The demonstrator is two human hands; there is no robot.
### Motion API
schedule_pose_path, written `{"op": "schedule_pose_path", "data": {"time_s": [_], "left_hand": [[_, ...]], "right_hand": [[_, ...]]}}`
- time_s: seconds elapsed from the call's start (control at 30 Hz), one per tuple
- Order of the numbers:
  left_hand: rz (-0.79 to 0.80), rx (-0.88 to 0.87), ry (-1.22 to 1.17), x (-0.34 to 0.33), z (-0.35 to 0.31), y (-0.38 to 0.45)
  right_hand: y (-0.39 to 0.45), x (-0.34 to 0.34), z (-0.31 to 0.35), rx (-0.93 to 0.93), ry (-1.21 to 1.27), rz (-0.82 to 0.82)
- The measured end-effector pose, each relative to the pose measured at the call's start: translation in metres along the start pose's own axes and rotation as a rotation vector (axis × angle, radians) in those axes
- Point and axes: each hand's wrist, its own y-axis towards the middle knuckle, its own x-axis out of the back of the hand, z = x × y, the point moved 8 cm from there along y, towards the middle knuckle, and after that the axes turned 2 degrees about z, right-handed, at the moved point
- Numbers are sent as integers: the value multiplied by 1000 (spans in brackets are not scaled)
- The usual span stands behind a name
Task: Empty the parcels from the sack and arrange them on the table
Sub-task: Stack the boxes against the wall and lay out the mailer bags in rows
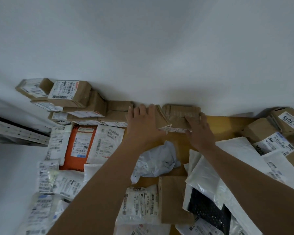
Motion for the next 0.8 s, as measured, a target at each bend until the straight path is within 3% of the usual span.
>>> {"op": "schedule_pose_path", "data": {"time_s": [0.37, 0.8], "left_hand": [[-224, 42, -168, 58, 69, -11], [-248, 37, -199, 51, 82, -8]], "right_hand": [[5, -26, 82, 44, 16, 61], [12, -30, 102, 46, 81, 26]]}}
